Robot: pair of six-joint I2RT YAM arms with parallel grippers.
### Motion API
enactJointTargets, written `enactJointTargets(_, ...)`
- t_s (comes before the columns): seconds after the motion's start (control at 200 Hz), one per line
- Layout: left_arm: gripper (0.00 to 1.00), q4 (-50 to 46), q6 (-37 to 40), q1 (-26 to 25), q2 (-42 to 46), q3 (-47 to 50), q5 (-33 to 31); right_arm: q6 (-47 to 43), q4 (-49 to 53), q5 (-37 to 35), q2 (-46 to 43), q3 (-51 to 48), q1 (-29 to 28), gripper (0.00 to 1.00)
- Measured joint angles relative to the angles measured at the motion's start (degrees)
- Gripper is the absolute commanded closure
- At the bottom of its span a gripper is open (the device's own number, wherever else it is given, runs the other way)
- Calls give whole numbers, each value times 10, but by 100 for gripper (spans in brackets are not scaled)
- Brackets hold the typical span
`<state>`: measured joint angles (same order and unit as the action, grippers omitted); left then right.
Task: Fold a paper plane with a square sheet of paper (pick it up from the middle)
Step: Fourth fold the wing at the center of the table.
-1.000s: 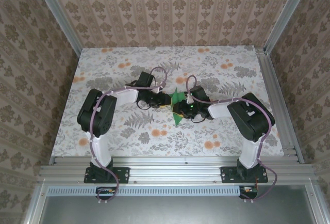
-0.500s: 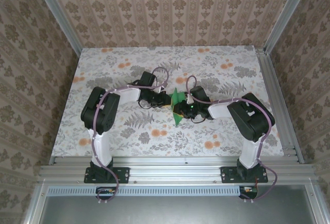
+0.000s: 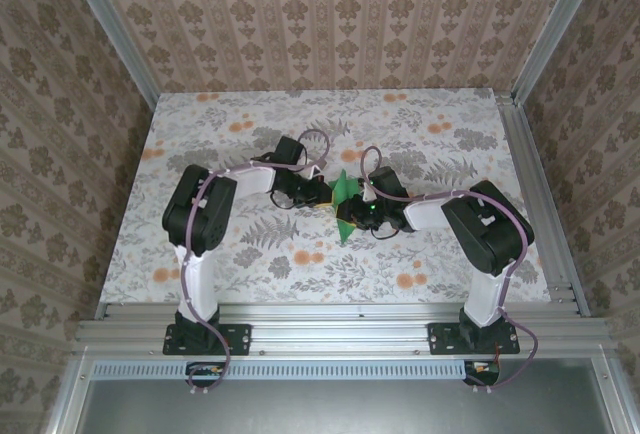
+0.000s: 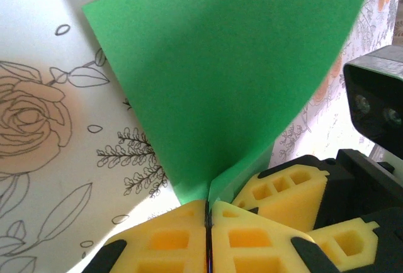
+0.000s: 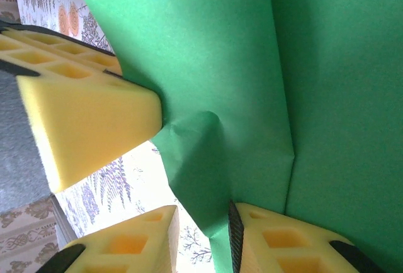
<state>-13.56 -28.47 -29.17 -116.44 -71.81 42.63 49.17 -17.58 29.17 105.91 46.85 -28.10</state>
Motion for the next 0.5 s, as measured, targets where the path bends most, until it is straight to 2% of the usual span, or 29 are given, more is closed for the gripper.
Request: enactJointTargets(0.5, 91, -28, 28, 0, -19, -19, -2, -16, 35, -5, -34, -5, 6, 65)
